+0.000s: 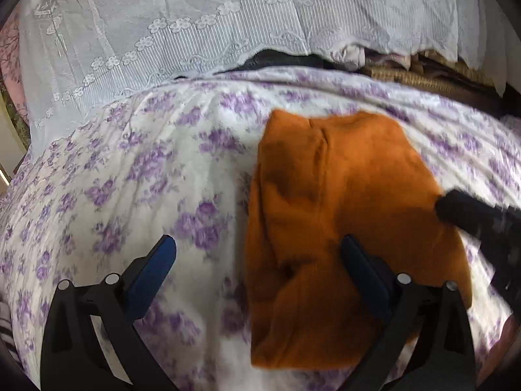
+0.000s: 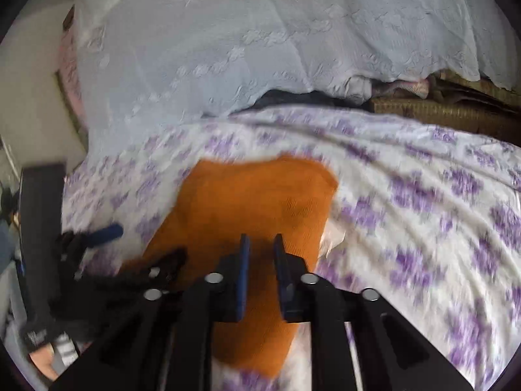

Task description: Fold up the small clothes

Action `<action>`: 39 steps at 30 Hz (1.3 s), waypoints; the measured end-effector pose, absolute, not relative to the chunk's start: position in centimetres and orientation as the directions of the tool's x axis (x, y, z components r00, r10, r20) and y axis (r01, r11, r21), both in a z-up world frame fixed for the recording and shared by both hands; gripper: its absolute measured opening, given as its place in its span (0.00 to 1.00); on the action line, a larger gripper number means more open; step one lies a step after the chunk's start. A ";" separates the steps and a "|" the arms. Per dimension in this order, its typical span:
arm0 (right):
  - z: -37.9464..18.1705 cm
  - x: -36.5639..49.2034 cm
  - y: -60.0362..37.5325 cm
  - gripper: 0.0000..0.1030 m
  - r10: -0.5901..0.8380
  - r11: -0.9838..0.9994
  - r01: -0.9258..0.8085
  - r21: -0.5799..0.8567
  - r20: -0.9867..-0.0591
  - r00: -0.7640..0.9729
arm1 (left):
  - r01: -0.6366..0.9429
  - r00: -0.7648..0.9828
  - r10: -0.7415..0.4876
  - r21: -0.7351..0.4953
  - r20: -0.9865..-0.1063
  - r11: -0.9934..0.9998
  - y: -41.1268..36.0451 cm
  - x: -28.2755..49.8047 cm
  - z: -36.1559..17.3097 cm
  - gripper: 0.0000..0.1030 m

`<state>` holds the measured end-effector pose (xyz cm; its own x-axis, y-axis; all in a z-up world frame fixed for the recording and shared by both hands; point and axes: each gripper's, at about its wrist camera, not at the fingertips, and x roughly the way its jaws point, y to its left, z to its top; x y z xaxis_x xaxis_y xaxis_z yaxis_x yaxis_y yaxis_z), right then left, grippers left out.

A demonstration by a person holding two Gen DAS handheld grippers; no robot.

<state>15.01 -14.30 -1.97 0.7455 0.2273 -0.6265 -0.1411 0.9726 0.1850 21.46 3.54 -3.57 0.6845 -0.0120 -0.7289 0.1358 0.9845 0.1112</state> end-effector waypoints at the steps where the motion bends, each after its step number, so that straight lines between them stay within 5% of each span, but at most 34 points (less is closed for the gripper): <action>1: -2.8 15.9 -14.6 0.24 0.218 0.975 -0.135 0.176 -0.657 0.721 | 0.140 0.674 -0.003 0.124 -0.739 0.982 3.3 21.2 -4.0 0.96; 6: -3.6 15.4 -16.6 0.24 0.274 0.953 -0.106 0.283 -0.658 0.701 | 0.128 0.678 0.013 0.136 -0.735 0.982 3.2 19.9 -4.2 0.96; 15: -2.0 13.4 -16.3 0.26 0.252 0.961 -0.122 0.249 -0.601 0.759 | 0.085 0.745 0.078 0.211 -0.662 0.974 2.7 17.3 -3.0 0.96; 21: -4.7 15.3 -17.7 0.50 0.288 0.941 -0.067 0.332 -0.682 0.673 | 0.087 0.713 0.081 0.203 -0.696 0.975 2.8 18.1 -3.7 0.96; 31: -2.1 13.1 -16.1 0.50 0.243 0.964 -0.121 0.237 -0.600 0.762 | 0.102 0.741 0.050 0.186 -0.670 0.977 2.7 17.5 -2.9 0.96; 39: -4.4 15.1 -17.6 0.57 0.288 0.942 -0.073 0.328 -0.679 0.676 | 0.106 0.714 0.037 0.161 -0.699 0.981 3.0 18.2 -3.3 0.96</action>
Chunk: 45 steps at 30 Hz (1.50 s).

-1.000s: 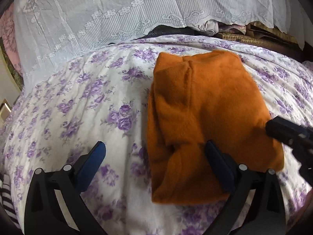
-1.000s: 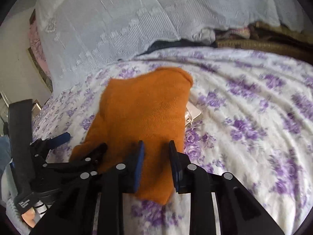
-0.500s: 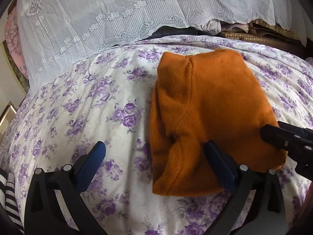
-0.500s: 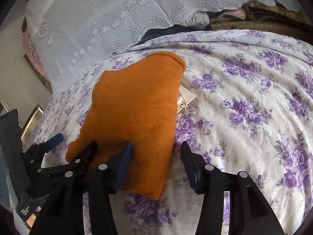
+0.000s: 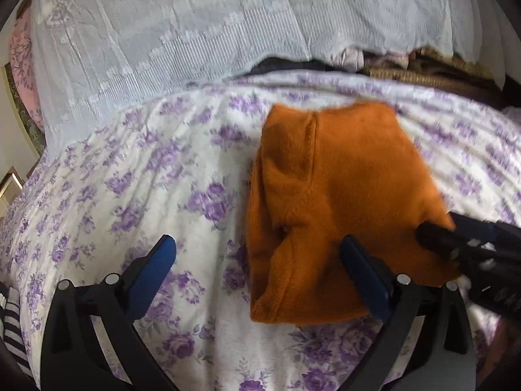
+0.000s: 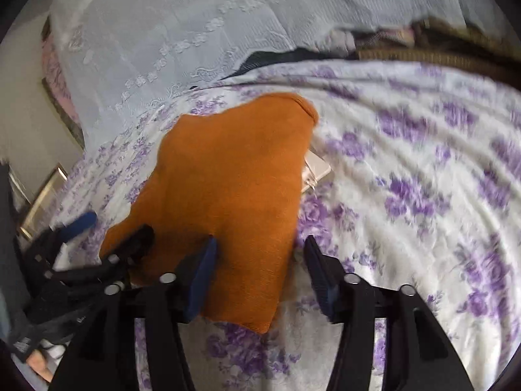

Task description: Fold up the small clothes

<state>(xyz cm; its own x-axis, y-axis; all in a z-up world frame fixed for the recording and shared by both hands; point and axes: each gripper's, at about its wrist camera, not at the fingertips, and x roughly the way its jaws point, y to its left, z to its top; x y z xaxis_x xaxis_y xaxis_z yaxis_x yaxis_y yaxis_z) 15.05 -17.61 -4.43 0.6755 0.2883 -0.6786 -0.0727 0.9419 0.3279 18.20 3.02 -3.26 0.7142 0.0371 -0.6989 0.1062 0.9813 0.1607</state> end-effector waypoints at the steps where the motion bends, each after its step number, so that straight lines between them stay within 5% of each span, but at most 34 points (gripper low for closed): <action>1: -4.5 15.1 -17.8 0.57 0.300 0.936 -0.071 0.344 -0.678 0.672 | 0.108 0.706 0.039 0.162 -0.707 0.981 3.0 18.3 -3.5 0.96; 6: -4.1 14.8 -17.9 0.68 0.322 0.927 -0.081 0.367 -0.664 0.675 | 0.124 0.735 -0.036 0.082 -0.677 0.989 3.8 17.7 -2.1 0.96; 15: -5.3 16.2 -19.7 0.72 0.497 0.805 -0.058 0.591 -0.616 0.611 | 0.172 0.434 -0.500 -0.476 -0.750 0.863 8.0 23.5 -5.0 0.96; 25: -6.5 19.5 -19.2 0.66 0.526 0.771 -0.057 0.634 -0.585 0.617 | 0.281 0.398 -0.550 -0.473 -0.735 0.835 4.9 24.7 -5.4 0.95; 33: -5.9 18.8 -19.0 0.52 0.516 0.785 -0.087 0.614 -0.567 0.642 | 0.274 0.464 -0.507 -0.426 -0.727 0.862 4.7 24.1 -4.7 0.71; 45: -6.8 20.1 -19.8 0.62 0.567 0.724 -0.061 0.687 -0.543 0.620 | 0.227 0.424 -0.567 -0.523 -0.707 0.822 5.8 25.0 -5.2 0.74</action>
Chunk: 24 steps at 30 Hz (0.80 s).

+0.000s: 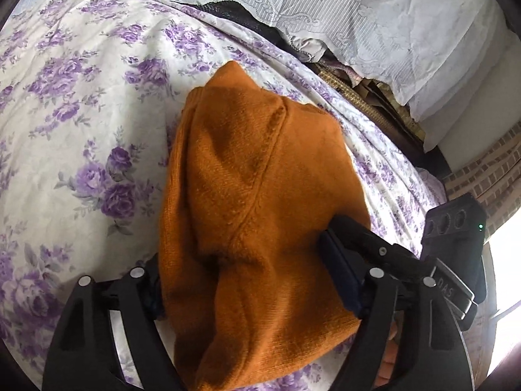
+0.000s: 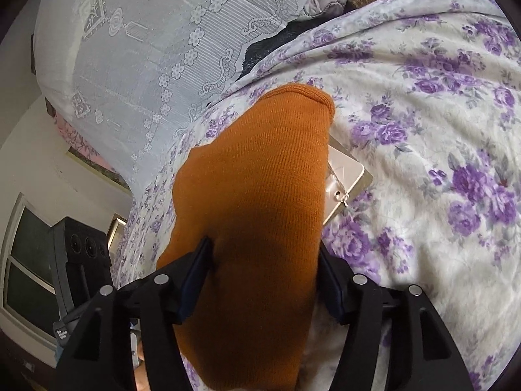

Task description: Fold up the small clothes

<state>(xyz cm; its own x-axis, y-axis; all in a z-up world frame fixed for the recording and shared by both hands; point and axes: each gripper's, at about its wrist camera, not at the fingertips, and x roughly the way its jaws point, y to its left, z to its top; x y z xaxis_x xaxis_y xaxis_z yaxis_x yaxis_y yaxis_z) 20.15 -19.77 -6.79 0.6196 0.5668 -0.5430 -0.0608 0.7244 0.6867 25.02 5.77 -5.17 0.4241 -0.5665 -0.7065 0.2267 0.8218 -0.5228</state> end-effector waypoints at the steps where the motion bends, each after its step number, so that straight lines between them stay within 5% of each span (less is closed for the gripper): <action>1: -6.8 20.4 -19.8 0.62 0.566 0.723 -0.057 0.689 -0.542 0.620 | 0.227 0.426 -0.569 -0.526 -0.703 0.819 5.7 25.1 -5.1 0.74; 5: -6.9 21.2 -19.5 0.64 0.564 0.721 -0.055 0.690 -0.540 0.625 | 0.239 0.434 -0.578 -0.530 -0.691 0.813 5.7 25.0 -4.8 0.74; 12: -6.3 20.3 -19.3 0.47 0.564 0.729 -0.105 0.677 -0.507 0.652 | 0.253 0.458 -0.563 -0.507 -0.688 0.824 5.7 24.1 -4.2 0.67; 24: -5.1 17.8 -20.7 0.45 0.604 0.688 -0.124 0.715 -0.469 0.645 | 0.334 0.402 -0.684 -0.598 -0.609 0.729 6.0 22.1 -3.2 0.66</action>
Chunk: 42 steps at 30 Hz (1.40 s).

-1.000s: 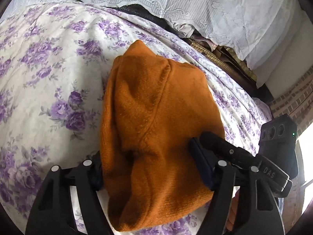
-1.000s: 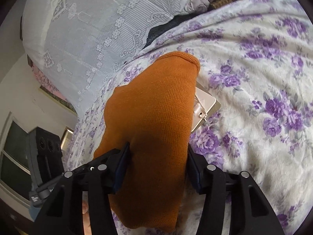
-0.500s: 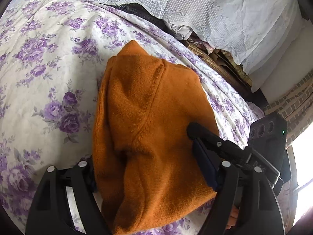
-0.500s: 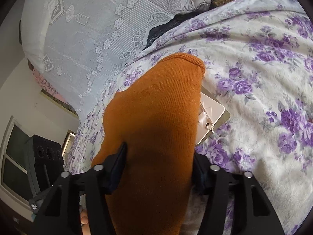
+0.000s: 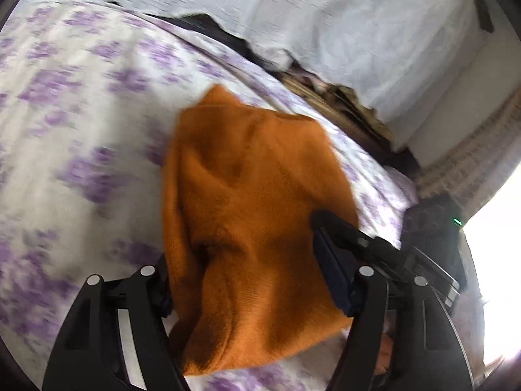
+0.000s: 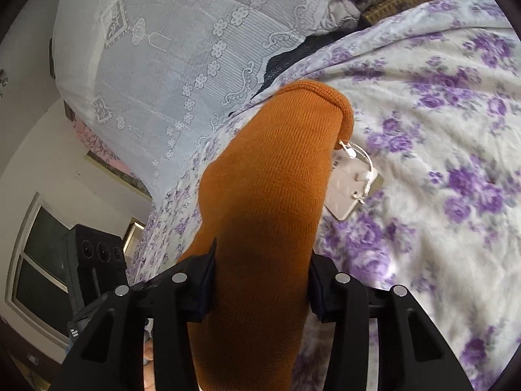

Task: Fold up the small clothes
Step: 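Lift and carry the cardigan with both tools toward the stack of folded clothes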

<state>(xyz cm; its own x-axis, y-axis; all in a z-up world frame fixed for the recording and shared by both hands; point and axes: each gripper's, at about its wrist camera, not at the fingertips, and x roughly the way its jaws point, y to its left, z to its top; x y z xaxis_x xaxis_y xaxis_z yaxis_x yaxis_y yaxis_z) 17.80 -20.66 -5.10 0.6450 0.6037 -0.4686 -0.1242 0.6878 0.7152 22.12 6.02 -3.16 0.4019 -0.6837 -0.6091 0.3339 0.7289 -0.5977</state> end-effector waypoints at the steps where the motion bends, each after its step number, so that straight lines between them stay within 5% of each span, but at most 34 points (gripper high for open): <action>1: -5.2 17.8 -20.9 0.45 0.601 0.688 -0.116 0.717 -0.472 0.645 | 0.352 0.392 -0.683 -0.585 -0.617 0.731 5.5 21.9 -3.1 0.66; 13: -7.1 18.4 -21.4 0.45 0.582 0.696 -0.056 0.716 -0.518 0.627 | 0.336 0.321 -0.690 -0.603 -0.649 0.723 3.7 22.8 -5.3 0.68; 16: -7.1 18.4 -21.3 0.45 0.573 0.704 -0.057 0.708 -0.519 0.634 | 0.373 0.350 -0.647 -0.533 -0.677 0.759 2.7 22.1 -5.0 0.56; 20: -7.0 18.3 -21.4 0.44 0.569 0.705 -0.061 0.707 -0.511 0.644 | 0.340 0.344 -0.683 -0.593 -0.644 0.730 3.9 22.6 -5.2 0.37; 27: -7.2 18.3 -21.4 0.45 0.581 0.700 -0.065 0.711 -0.514 0.631 | 0.237 0.333 -0.729 -0.695 -0.598 0.679 5.6 23.3 -6.8 0.39; 33: -7.4 18.5 -21.2 0.46 0.582 0.703 -0.067 0.708 -0.519 0.626 | 0.249 0.364 -0.696 -0.655 -0.619 0.713 4.5 22.8 -6.5 0.44; 38: -6.7 17.8 -20.9 0.43 0.580 0.710 -0.097 0.697 -0.501 0.643 | 0.264 0.395 -0.691 -0.645 -0.606 0.717 4.7 21.6 -5.6 0.26; 42: -5.5 16.7 -20.4 0.43 0.604 0.689 -0.133 0.712 -0.464 0.649 | 0.288 0.422 -0.689 -0.633 -0.589 0.718 5.0 19.9 -4.0 0.23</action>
